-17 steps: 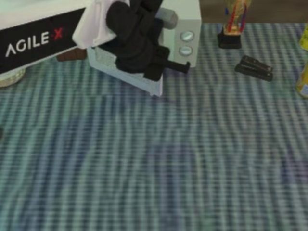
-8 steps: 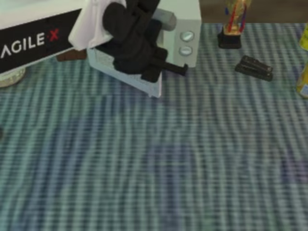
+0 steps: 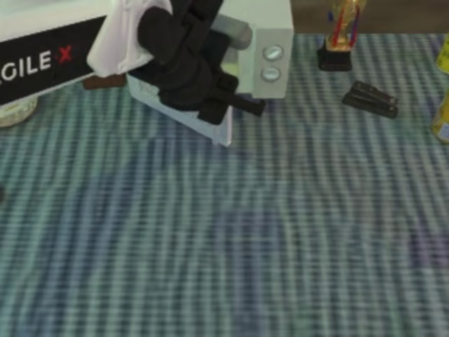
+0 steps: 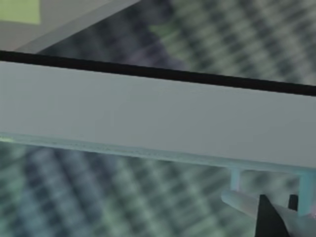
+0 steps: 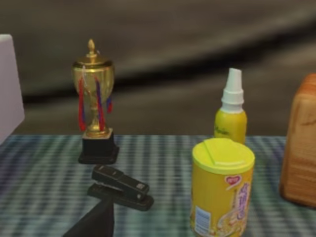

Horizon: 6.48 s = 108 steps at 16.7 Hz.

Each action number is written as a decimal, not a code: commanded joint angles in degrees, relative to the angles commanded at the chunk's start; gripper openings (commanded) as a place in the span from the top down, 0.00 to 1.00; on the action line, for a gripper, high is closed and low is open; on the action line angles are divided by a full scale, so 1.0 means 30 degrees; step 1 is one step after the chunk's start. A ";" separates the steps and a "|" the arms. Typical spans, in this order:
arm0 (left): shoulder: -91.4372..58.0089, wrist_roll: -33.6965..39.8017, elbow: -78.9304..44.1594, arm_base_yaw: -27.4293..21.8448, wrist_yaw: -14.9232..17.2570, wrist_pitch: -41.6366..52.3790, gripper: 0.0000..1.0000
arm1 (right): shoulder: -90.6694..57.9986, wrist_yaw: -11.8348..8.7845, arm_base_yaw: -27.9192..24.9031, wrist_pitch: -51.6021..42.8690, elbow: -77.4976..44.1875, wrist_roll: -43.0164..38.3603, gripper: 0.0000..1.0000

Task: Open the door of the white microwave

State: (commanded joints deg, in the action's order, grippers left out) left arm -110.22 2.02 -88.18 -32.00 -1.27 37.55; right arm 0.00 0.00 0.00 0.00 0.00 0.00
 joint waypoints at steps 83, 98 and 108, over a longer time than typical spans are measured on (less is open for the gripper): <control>0.1850 -0.3860 0.2416 0.1250 0.2244 -0.0417 1.00 | 0.0000 0.0000 0.0000 0.0000 0.0000 0.0000 0.00; 0.2619 -0.6169 0.3334 0.2102 0.3541 -0.0264 1.00 | 0.0000 0.0000 0.0000 0.0000 0.0000 0.0000 0.00; 0.2619 -0.6169 0.3334 0.2102 0.3541 -0.0264 1.00 | 0.0000 0.0000 0.0000 0.0000 0.0000 0.0000 0.00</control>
State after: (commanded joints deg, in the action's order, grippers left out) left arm -102.36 -16.49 -78.18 -25.70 9.36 36.75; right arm 0.00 0.00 0.00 0.00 0.00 0.00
